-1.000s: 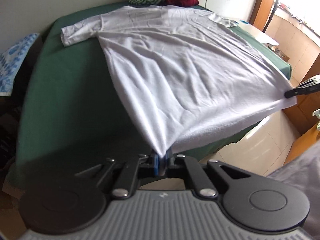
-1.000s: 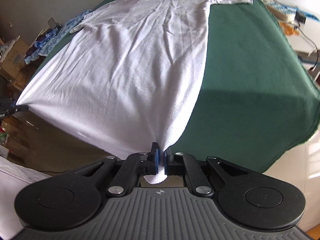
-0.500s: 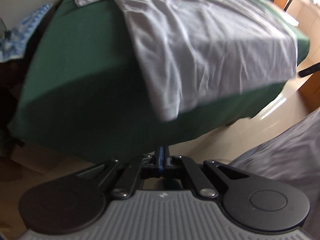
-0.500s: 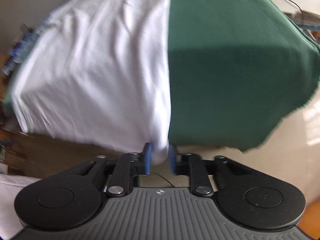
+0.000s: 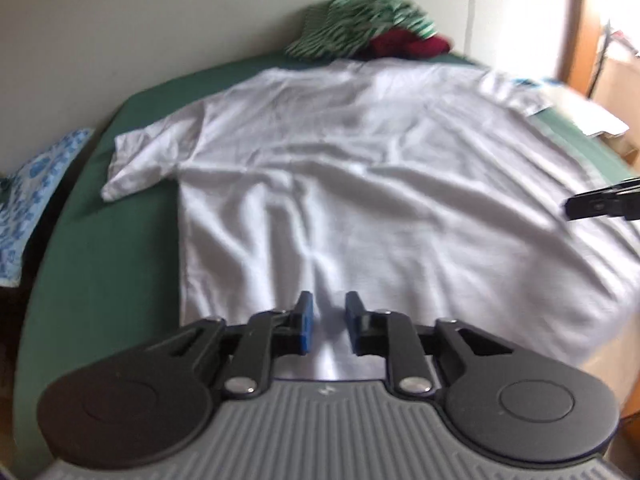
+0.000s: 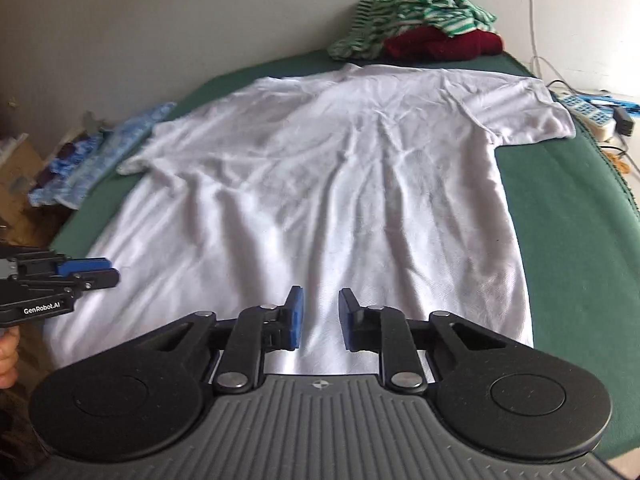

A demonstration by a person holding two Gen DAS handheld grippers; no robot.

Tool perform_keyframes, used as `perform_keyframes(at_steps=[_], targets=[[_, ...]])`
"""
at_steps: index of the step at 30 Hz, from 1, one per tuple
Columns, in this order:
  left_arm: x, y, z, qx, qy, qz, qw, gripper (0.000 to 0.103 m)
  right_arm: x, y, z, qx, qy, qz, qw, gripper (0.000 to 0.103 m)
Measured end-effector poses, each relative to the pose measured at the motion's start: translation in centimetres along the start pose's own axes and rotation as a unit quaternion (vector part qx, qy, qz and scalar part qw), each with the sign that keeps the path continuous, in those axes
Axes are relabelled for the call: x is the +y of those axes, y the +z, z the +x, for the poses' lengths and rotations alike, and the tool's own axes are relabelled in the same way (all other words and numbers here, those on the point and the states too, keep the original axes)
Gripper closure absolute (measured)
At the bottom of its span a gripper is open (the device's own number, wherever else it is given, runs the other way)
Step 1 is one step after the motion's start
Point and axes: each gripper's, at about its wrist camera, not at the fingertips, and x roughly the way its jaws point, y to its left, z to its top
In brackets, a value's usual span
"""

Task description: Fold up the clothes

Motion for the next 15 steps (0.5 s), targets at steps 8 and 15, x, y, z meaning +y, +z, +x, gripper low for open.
perform_keyframes(at_steps=[8, 15], targets=[[5.3, -2.9, -1.9, 0.012, 0.045, -0.004, 0.9989, 0.073, -6.6, -0.6, -2.8, -0.016, -0.103, 0.044, 0.994, 0.103], [2.4, 4.8, 1.9, -0.050, -0.049, -0.001, 0.9976, 0.072, -1.1, 5.0, 3.0, -0.023, -0.004, 0.088, 0.996, 0.090]])
